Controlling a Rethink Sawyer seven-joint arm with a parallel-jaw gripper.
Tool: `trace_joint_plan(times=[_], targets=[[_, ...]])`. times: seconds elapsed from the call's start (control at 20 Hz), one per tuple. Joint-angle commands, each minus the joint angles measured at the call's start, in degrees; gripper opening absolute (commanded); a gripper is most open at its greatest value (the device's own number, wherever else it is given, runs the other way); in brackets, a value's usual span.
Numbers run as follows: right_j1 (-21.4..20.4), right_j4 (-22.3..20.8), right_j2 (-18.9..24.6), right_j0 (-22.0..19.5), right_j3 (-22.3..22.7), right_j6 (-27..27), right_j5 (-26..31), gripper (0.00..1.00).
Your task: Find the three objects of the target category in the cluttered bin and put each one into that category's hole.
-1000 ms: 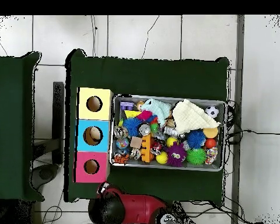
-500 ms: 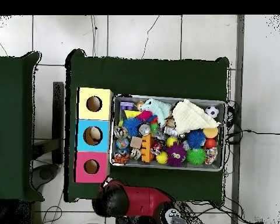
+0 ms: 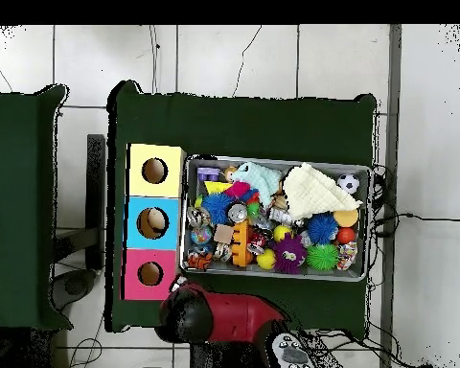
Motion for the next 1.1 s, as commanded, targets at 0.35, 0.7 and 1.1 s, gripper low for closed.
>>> trace_joint_plan(times=[0.35, 0.7, 1.1], targets=[[0.6, -0.6, 3.6, -0.7, -11.8, -0.4, 7.5, 1.0], [4.5, -1.5, 4.6, -2.1, -11.7, 0.5, 2.3, 1.0], [6.2, -2.3, 4.3, -2.2, -11.6, 1.3, -0.7, 1.0]])
